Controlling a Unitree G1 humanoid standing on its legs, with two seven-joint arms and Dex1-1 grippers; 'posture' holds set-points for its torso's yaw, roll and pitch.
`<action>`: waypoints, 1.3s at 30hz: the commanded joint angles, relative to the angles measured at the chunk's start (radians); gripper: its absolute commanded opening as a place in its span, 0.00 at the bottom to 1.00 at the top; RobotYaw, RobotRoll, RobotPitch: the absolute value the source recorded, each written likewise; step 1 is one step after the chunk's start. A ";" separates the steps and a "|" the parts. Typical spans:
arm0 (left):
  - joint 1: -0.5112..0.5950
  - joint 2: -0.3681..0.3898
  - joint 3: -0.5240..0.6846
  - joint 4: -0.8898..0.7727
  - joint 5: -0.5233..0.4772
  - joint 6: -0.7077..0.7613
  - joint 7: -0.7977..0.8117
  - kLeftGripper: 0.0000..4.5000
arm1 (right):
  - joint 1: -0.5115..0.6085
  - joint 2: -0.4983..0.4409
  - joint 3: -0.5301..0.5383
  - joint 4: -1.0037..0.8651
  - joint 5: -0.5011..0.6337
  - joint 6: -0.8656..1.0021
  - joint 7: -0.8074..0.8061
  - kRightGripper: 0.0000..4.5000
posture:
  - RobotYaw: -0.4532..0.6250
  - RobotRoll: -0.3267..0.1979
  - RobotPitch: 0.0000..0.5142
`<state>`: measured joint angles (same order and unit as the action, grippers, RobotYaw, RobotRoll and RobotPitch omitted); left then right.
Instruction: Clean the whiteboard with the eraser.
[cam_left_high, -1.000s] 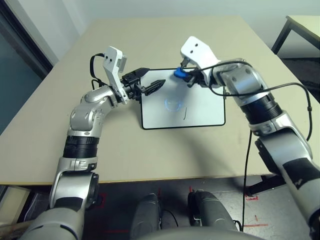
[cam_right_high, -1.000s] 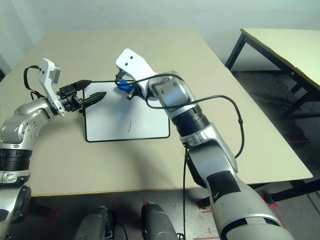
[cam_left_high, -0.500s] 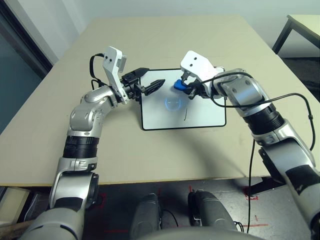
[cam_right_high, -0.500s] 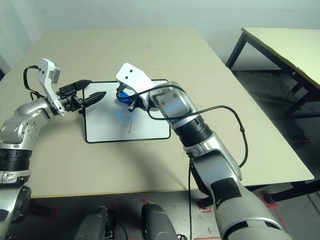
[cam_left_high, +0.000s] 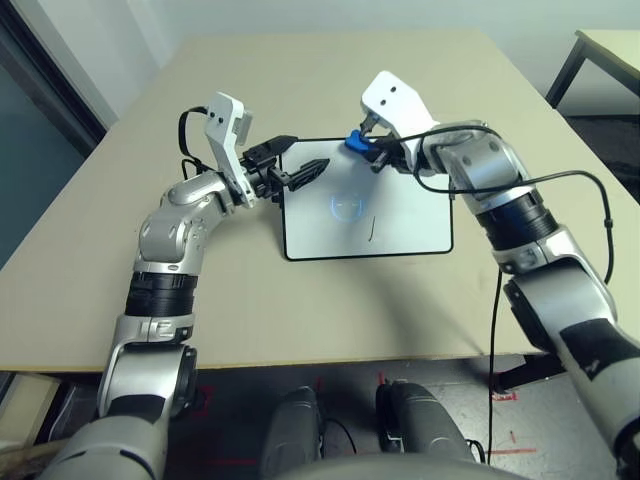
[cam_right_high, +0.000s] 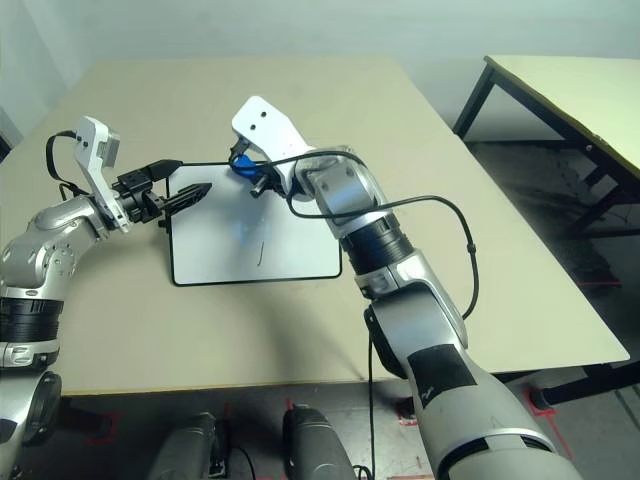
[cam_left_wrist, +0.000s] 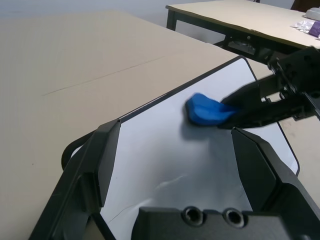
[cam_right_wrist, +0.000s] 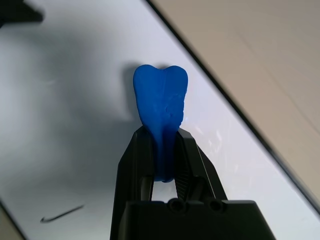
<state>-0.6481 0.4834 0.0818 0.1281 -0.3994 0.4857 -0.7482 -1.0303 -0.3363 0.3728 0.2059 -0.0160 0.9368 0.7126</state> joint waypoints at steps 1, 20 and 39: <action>0.010 0.000 0.000 -0.008 -0.001 0.008 0.001 1.00 | 0.041 -0.028 0.041 -0.053 -0.002 0.069 0.021 0.12 | 0.39 0.62 0.15; 0.000 -0.002 -0.007 0.004 0.001 0.007 -0.009 1.00 | 0.050 -0.061 0.016 -0.057 0.000 0.075 -0.014 0.12 | 0.38 0.62 0.16; -0.001 -0.009 -0.013 0.008 0.004 0.007 -0.011 1.00 | 0.013 -0.048 -0.044 -0.019 0.007 0.062 -0.076 0.12 | 0.37 0.62 0.15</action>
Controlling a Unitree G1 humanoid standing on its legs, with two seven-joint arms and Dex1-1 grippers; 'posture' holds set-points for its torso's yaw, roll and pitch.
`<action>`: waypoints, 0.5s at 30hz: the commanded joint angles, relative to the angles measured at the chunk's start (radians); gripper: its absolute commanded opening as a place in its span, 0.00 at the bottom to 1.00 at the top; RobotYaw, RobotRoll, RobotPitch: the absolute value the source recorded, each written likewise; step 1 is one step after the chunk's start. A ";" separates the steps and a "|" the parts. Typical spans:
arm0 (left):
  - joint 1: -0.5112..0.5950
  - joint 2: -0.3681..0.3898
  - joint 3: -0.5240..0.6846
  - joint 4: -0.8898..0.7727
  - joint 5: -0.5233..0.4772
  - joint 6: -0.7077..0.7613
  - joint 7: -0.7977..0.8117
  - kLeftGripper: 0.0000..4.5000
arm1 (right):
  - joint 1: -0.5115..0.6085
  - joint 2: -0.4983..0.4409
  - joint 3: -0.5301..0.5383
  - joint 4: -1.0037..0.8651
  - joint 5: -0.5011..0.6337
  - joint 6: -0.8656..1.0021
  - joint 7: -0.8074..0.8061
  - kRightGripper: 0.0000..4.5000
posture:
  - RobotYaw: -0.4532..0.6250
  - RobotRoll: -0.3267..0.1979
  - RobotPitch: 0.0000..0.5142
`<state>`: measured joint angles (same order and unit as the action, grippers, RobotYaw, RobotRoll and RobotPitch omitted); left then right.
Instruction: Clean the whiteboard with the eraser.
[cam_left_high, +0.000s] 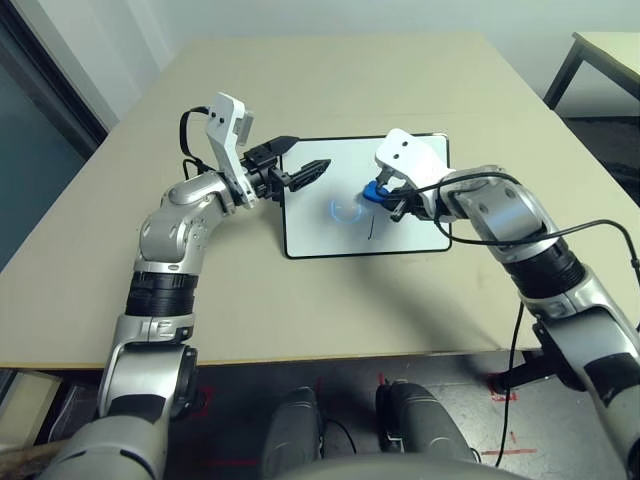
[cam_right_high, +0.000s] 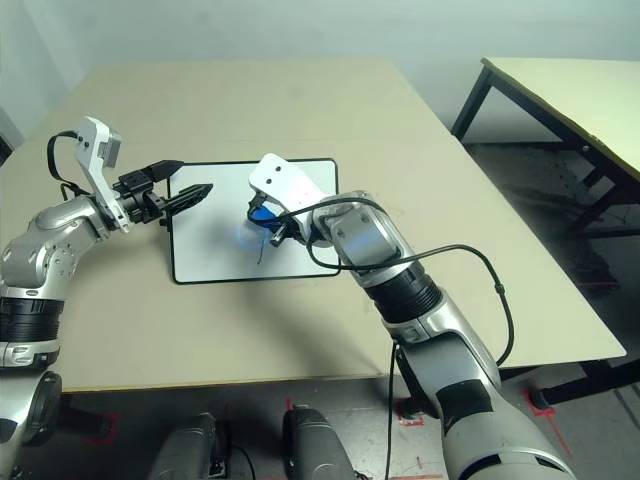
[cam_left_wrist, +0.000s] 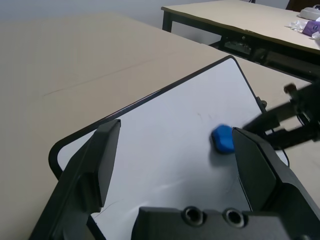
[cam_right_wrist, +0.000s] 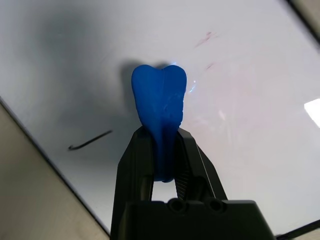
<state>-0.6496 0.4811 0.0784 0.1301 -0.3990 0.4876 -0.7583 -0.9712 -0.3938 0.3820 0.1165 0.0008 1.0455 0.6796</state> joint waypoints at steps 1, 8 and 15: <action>0.000 -0.008 -0.011 0.005 0.004 0.004 -0.001 1.00 | -0.053 0.013 -0.057 0.083 -0.009 -0.057 -0.048 0.12 | 0.37 0.62 0.15; 0.002 -0.008 -0.009 0.000 0.003 0.008 -0.002 1.00 | 0.027 0.001 -0.003 -0.012 0.003 0.001 -0.020 0.12 | 0.37 0.62 0.16; 0.005 -0.005 -0.006 -0.006 0.002 0.012 0.001 1.00 | 0.103 -0.026 0.044 -0.132 0.015 0.078 0.010 0.12 | 0.37 0.62 0.17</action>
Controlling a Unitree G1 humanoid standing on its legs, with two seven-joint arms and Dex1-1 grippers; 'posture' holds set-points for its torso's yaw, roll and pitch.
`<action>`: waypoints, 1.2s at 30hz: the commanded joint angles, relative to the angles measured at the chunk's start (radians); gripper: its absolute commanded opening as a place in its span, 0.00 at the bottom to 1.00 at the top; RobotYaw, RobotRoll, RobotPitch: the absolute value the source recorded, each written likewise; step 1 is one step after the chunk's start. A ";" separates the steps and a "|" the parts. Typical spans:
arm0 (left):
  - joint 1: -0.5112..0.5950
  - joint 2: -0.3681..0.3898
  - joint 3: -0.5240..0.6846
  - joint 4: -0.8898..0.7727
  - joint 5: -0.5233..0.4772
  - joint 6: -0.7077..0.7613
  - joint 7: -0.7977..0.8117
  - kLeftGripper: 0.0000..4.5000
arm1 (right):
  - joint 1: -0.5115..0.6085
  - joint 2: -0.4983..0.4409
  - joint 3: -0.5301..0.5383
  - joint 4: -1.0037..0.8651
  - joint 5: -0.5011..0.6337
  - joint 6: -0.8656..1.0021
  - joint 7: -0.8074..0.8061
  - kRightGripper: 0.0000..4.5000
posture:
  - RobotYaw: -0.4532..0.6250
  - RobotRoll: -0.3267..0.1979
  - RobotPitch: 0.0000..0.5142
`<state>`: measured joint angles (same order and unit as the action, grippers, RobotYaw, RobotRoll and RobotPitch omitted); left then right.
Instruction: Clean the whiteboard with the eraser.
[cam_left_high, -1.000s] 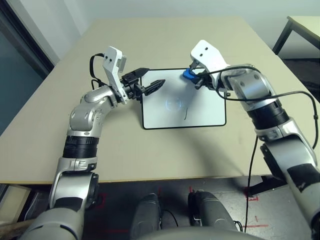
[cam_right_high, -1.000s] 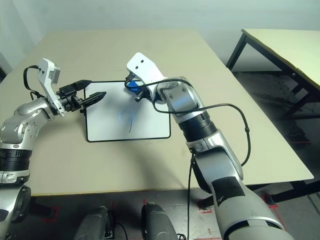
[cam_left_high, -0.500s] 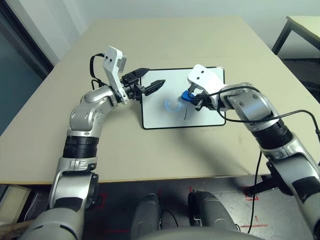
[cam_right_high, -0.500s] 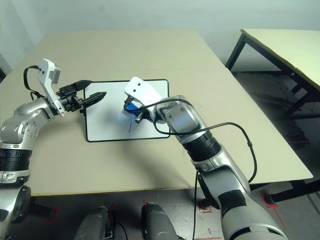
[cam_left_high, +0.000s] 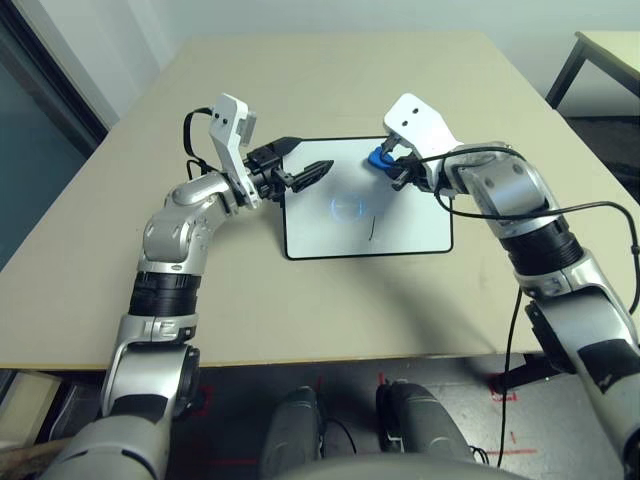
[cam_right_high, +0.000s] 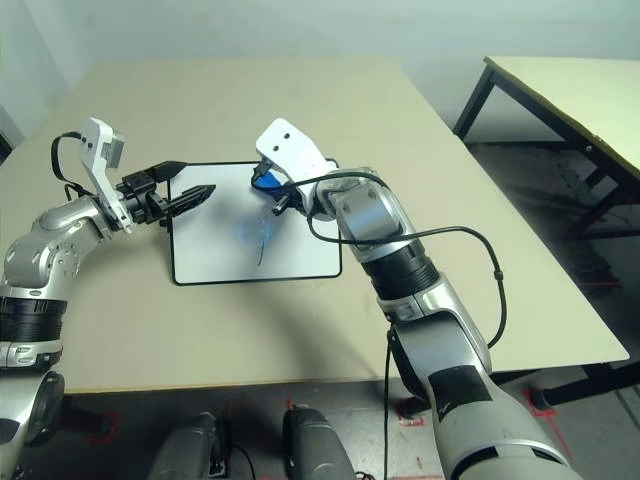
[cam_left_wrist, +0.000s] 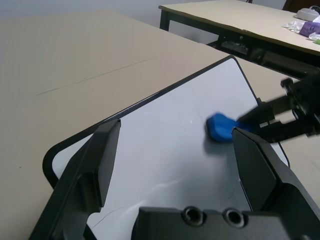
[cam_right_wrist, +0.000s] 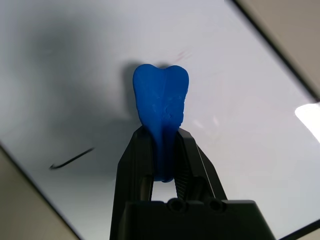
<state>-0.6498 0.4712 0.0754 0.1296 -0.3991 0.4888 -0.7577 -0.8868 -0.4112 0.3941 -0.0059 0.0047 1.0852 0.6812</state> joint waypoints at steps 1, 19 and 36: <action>0.004 0.005 -0.003 -0.005 0.002 0.012 0.000 1.00 | 0.012 -0.004 0.028 -0.006 0.012 0.038 0.007 0.12 | 0.37 0.62 0.17; 0.014 0.006 0.000 -0.017 0.000 0.017 0.004 1.00 | -0.051 0.012 0.022 0.122 -0.006 -0.049 0.007 0.12 | 0.38 0.62 0.17; 0.004 -0.007 -0.013 0.004 0.004 0.011 -0.005 1.00 | -0.068 -0.002 -0.050 0.099 0.002 -0.003 -0.043 0.12 | 0.35 0.62 0.17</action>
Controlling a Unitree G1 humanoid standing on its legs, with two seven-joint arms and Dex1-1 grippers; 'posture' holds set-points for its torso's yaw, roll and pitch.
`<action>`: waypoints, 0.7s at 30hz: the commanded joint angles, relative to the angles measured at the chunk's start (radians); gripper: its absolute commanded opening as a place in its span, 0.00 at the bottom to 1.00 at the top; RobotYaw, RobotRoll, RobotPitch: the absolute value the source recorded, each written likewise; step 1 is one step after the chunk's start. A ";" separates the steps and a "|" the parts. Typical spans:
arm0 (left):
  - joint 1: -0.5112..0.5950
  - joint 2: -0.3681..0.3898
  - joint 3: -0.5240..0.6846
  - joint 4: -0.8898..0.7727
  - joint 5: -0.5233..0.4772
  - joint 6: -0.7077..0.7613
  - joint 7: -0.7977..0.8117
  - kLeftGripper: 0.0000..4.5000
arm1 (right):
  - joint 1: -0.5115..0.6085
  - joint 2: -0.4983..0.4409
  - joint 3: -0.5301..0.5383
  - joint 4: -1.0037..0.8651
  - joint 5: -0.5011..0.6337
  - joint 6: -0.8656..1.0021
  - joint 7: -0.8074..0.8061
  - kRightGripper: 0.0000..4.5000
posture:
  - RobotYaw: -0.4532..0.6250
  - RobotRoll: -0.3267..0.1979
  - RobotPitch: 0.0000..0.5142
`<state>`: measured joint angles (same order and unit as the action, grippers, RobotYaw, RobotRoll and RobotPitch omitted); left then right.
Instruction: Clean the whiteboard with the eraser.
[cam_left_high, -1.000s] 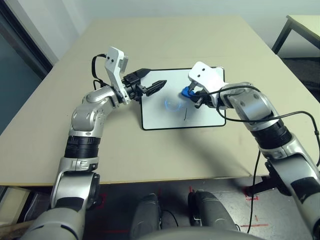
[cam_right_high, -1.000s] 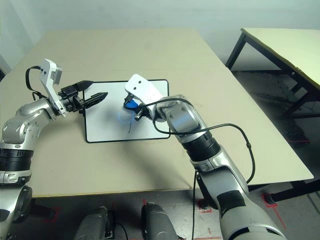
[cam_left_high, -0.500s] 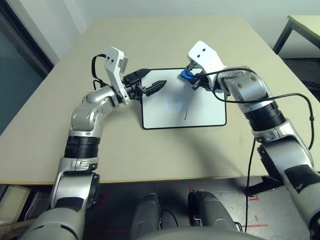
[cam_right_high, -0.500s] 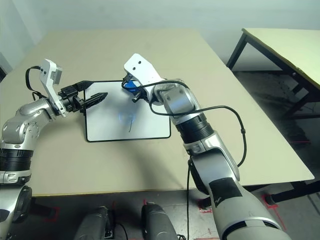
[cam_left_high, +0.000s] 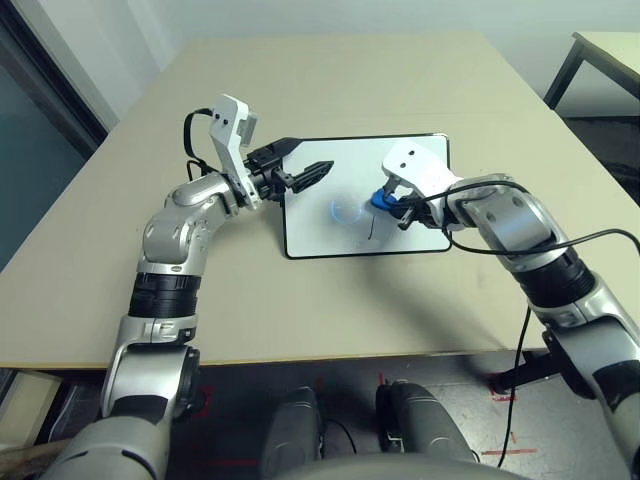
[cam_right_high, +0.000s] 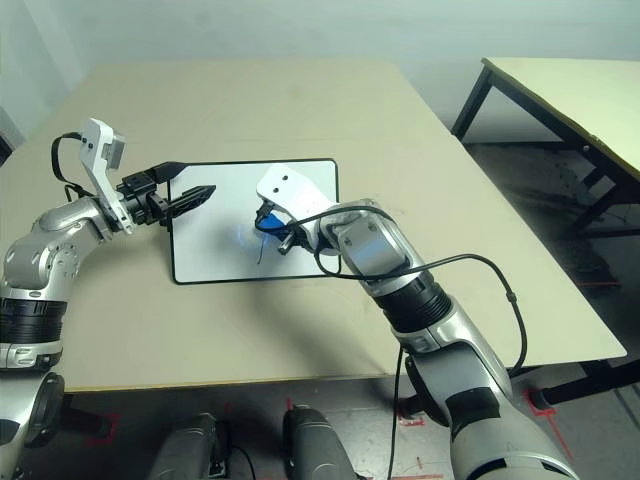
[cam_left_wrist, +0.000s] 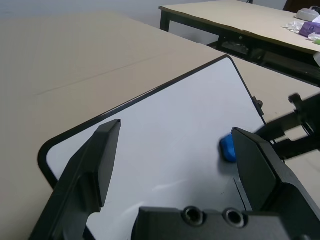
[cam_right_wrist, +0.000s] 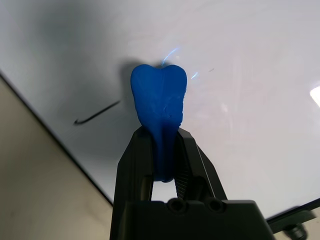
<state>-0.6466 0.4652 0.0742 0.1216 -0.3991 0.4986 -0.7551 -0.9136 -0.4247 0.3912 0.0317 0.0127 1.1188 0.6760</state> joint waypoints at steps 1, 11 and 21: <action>0.002 0.001 -0.014 0.010 0.004 0.007 -0.010 1.00 | -0.042 0.016 -0.050 0.065 -0.004 -0.042 -0.040 0.12 | 0.35 0.62 0.18; 0.051 0.135 -0.055 -0.106 -0.017 0.164 -0.107 1.00 | 0.094 -0.094 0.116 -0.156 0.043 0.099 0.069 0.12 | 0.36 0.62 0.18; 0.089 0.225 -0.058 -0.238 -0.068 0.312 -0.154 1.00 | 0.095 -0.088 0.115 -0.165 0.055 0.107 0.047 0.12 | 0.37 0.62 0.18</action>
<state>-0.5701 0.6810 0.0305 -0.0939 -0.4522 0.7882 -0.8986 -0.8157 -0.5207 0.5034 -0.1555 0.0621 1.2306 0.7365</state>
